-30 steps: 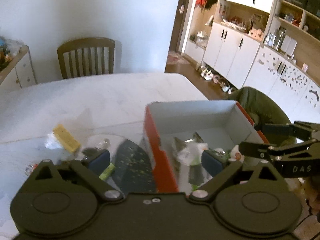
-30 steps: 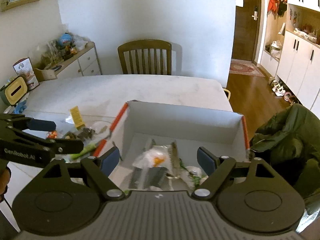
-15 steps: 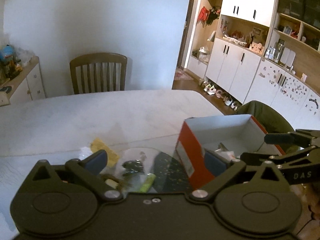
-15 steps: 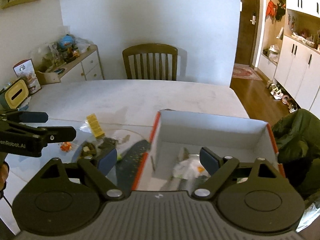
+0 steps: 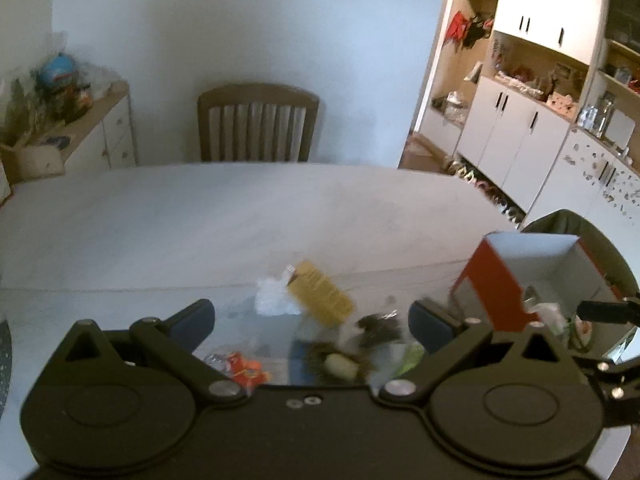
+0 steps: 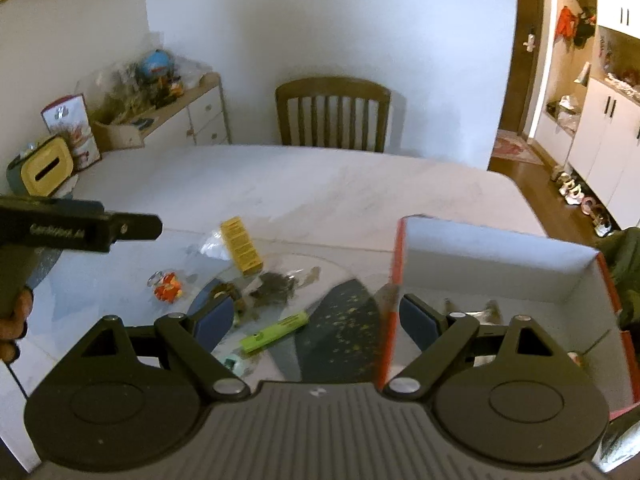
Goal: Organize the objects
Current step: 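Withdraw both tools from the box and move them over the remaining table items, then close the left tool on the orange toy horse while the right tool closes on the blue sharpener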
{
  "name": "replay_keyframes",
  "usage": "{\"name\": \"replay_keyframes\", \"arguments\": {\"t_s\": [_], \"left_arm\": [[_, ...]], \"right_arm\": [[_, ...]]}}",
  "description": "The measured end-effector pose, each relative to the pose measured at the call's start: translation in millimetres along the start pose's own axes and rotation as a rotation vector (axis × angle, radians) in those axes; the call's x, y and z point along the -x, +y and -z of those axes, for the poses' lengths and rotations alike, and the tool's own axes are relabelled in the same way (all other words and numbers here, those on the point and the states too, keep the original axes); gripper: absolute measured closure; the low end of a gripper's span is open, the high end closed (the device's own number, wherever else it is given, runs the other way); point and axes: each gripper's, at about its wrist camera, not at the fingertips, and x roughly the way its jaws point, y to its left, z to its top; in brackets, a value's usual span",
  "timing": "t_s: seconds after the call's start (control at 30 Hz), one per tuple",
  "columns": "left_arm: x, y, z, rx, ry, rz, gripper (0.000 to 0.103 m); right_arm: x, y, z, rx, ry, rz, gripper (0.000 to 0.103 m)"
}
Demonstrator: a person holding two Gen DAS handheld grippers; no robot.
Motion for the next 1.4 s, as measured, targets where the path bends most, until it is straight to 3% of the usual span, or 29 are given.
{"name": "replay_keyframes", "arguments": {"t_s": [0.3, 0.6, 0.83, 1.0, 1.4], "left_arm": [[-40.6, 25.1, 16.3, 0.014, 0.089, 0.012, 0.000], [-68.6, 16.9, 40.7, -0.068, 0.180, 0.075, 0.001], [-79.5, 39.5, 43.2, -0.029, 0.179, 0.004, 0.002], [-95.4, 48.6, 46.5, -0.048, 0.203, -0.021, 0.012], [-106.7, 51.1, 62.3, -0.036, 0.227, -0.046, 0.030]], "right_arm": [[-43.8, 36.7, 12.8, 0.052, 0.089, -0.053, 0.013], [-90.4, 63.8, 39.4, 0.110, 0.197, -0.082, 0.013], [-109.7, 72.3, 49.1, 0.112, 0.244, -0.094, 0.013], [-118.0, 76.9, 49.9, 0.115, 0.255, -0.103, 0.014], [-131.7, 74.6, 54.6, 0.107, 0.289, -0.113, 0.036]]}}
